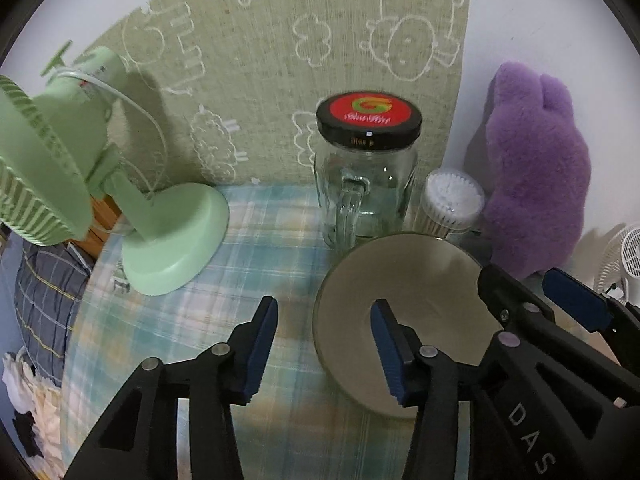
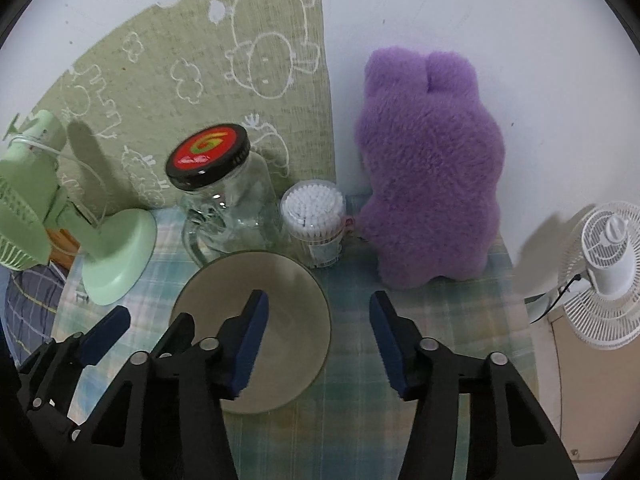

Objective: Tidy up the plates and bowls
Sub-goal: 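Close both grippers on the white patterned bowl rim, then carry the white patterned bowl with both grippers toward the plate stack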

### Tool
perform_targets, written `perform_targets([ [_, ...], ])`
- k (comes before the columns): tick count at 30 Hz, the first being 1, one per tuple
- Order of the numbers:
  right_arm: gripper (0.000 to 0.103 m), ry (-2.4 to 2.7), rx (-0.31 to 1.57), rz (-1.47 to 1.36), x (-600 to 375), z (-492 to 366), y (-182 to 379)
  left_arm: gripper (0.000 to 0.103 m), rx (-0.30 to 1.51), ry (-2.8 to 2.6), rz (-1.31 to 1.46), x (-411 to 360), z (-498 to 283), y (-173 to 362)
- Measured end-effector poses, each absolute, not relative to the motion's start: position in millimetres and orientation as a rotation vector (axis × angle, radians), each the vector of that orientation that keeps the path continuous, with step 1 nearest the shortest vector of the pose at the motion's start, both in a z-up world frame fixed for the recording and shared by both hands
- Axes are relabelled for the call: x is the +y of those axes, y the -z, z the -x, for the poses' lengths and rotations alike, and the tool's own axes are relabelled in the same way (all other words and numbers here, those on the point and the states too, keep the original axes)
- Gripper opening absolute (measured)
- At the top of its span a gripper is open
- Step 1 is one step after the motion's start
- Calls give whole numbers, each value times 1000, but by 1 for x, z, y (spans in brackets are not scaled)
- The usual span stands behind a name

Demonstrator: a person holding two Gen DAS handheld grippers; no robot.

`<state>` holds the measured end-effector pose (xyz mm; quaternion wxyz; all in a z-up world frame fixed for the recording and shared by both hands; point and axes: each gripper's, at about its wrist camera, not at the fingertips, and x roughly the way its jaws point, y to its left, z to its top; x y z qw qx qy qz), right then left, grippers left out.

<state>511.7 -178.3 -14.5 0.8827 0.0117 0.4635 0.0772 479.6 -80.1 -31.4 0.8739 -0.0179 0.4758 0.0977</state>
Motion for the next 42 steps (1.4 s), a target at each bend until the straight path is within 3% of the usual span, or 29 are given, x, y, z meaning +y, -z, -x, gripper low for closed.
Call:
perform_targets([
  [12, 33, -158, 1034, -17, -174, -530, 51, 22, 1061, -220, 79, -76, -491, 62],
  [17, 15, -155, 1053, -18, -173, -534, 60, 13, 1064, -231, 75, -77, -491, 65],
  [42, 14, -152, 1086, -29, -176, -496, 52, 13, 1112, -237, 92, -73, -454, 64],
])
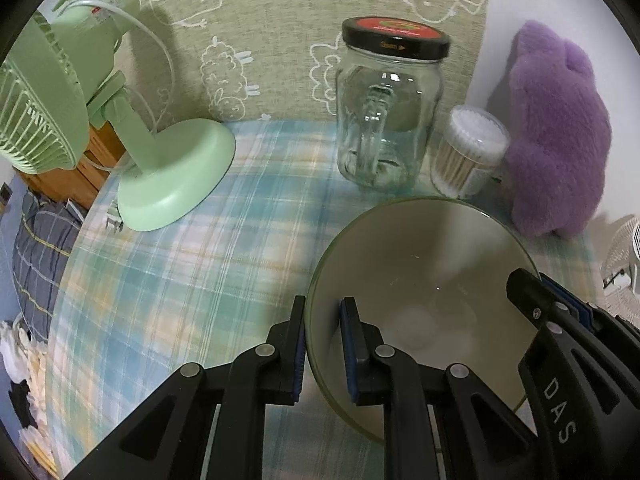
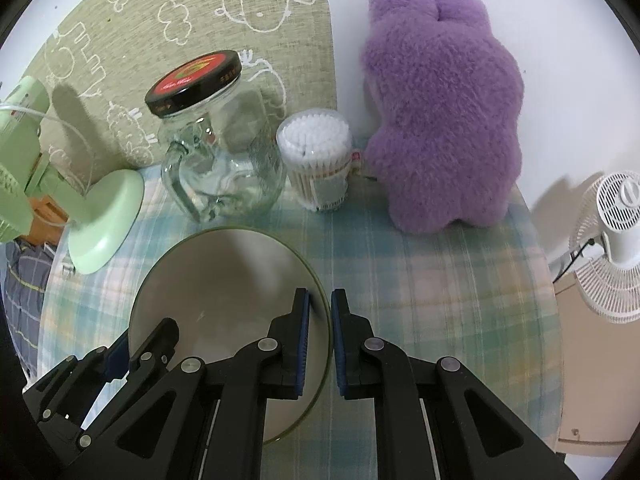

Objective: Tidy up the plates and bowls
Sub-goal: 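Carry the white patterned bowl with both grippers toward the plate stack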

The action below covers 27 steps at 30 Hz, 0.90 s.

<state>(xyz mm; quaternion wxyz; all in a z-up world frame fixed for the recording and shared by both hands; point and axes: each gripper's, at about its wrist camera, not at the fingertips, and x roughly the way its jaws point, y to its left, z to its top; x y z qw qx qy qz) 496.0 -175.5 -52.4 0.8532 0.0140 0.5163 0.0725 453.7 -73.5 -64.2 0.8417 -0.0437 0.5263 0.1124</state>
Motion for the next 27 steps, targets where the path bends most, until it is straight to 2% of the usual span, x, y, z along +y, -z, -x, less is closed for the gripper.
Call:
perform_targets([
  [13, 14, -111, 1065, -29, -188, -449, 18, 13, 1070, -189, 78, -76, -413, 23],
  [27, 14, -77, 996, -43, -165, -376, -49, 13, 986, -145, 50, -54, -343, -39],
])
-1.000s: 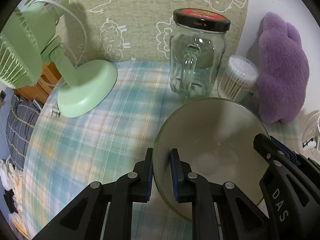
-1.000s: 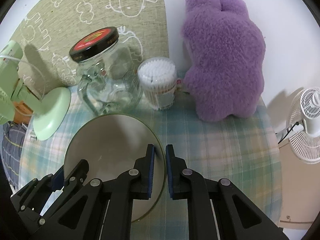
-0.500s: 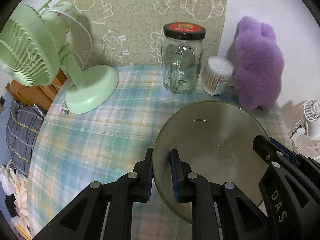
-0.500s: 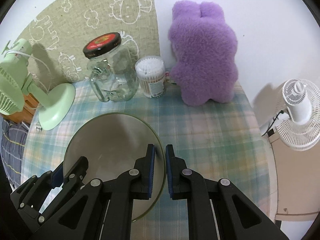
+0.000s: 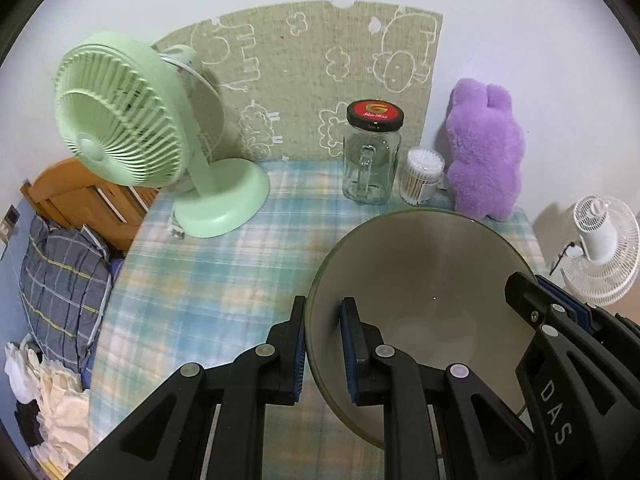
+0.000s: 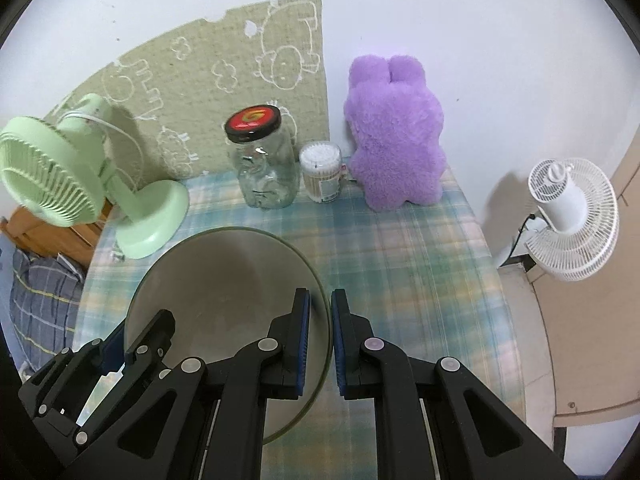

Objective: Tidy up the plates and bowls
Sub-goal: 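Carry the white patterned bowl with both grippers toward the plate stack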

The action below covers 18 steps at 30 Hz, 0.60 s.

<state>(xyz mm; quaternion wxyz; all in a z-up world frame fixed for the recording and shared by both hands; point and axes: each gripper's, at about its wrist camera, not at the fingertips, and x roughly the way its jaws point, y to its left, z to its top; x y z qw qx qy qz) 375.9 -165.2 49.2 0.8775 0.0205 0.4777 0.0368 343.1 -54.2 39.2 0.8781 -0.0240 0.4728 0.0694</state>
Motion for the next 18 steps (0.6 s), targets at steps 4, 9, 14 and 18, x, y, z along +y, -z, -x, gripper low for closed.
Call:
perform_targets([
  [4, 14, -73, 982, -34, -159, -350, -61, 13, 959, -133, 27, -50, -318, -52],
  [9, 14, -55, 958, -28, -152, -315, -78, 13, 940, -108, 18, -45, -288, -66],
  [14, 14, -35, 939, -26, -148, -286, -88, 13, 925, -86, 15, -40, -262, -75],
  [18, 14, -24, 925, -21, -145, -262, -95, 13, 912, -68, 9, -37, -239, -79],
])
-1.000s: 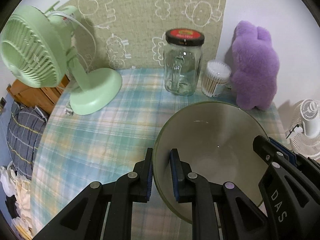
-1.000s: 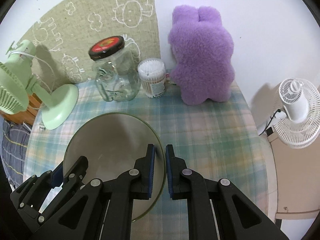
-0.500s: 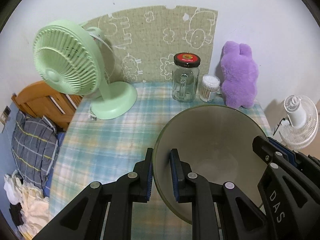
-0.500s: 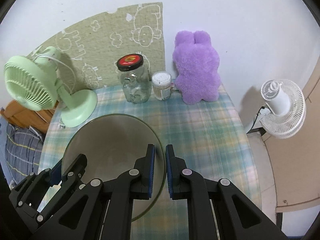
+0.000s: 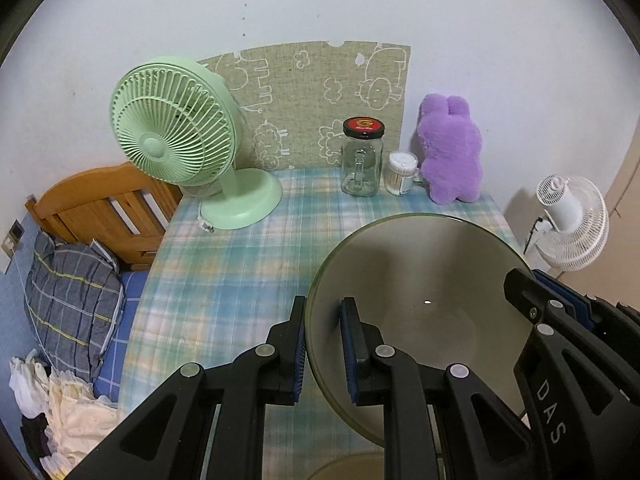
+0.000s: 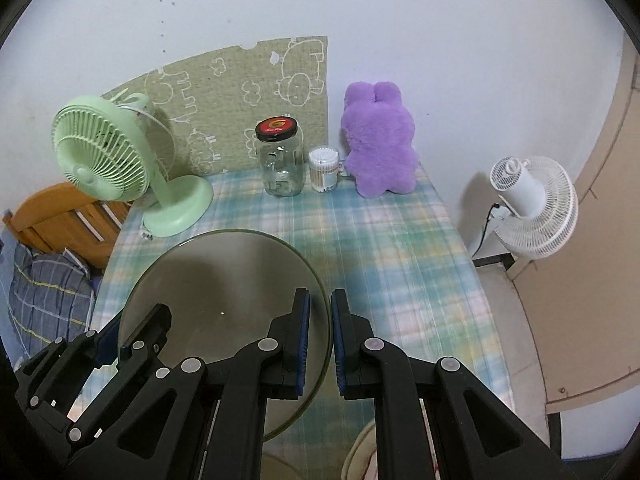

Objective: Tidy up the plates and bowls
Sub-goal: 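Carry the white patterned bowl with both grippers toward the plate stack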

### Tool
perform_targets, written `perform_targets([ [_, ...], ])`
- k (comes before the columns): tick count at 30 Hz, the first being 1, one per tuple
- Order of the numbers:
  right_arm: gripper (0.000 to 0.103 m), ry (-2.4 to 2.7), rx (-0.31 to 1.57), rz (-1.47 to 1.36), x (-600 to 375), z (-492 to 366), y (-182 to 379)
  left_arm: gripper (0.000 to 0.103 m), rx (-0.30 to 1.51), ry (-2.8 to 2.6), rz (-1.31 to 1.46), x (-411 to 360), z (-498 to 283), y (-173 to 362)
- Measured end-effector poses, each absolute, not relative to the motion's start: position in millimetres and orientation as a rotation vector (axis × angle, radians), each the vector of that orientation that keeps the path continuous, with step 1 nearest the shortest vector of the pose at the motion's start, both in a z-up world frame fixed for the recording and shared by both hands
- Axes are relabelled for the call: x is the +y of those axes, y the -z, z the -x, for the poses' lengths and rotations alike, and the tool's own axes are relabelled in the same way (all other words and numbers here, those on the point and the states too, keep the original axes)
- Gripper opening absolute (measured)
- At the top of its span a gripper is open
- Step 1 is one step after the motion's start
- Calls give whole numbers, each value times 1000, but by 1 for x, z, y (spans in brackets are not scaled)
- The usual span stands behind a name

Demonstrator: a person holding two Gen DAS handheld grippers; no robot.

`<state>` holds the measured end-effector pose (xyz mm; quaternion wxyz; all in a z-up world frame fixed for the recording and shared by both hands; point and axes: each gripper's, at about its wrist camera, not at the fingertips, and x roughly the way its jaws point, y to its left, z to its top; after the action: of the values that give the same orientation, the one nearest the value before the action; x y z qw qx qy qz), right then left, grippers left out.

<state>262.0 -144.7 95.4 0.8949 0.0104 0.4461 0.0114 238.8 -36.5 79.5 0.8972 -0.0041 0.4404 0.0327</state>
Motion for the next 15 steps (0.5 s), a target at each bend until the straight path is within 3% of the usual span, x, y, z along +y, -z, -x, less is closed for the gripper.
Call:
perform_targets([
  [15, 14, 6, 954, 6, -131, -181, -75, 13, 958, -34, 9, -25, -166, -54],
])
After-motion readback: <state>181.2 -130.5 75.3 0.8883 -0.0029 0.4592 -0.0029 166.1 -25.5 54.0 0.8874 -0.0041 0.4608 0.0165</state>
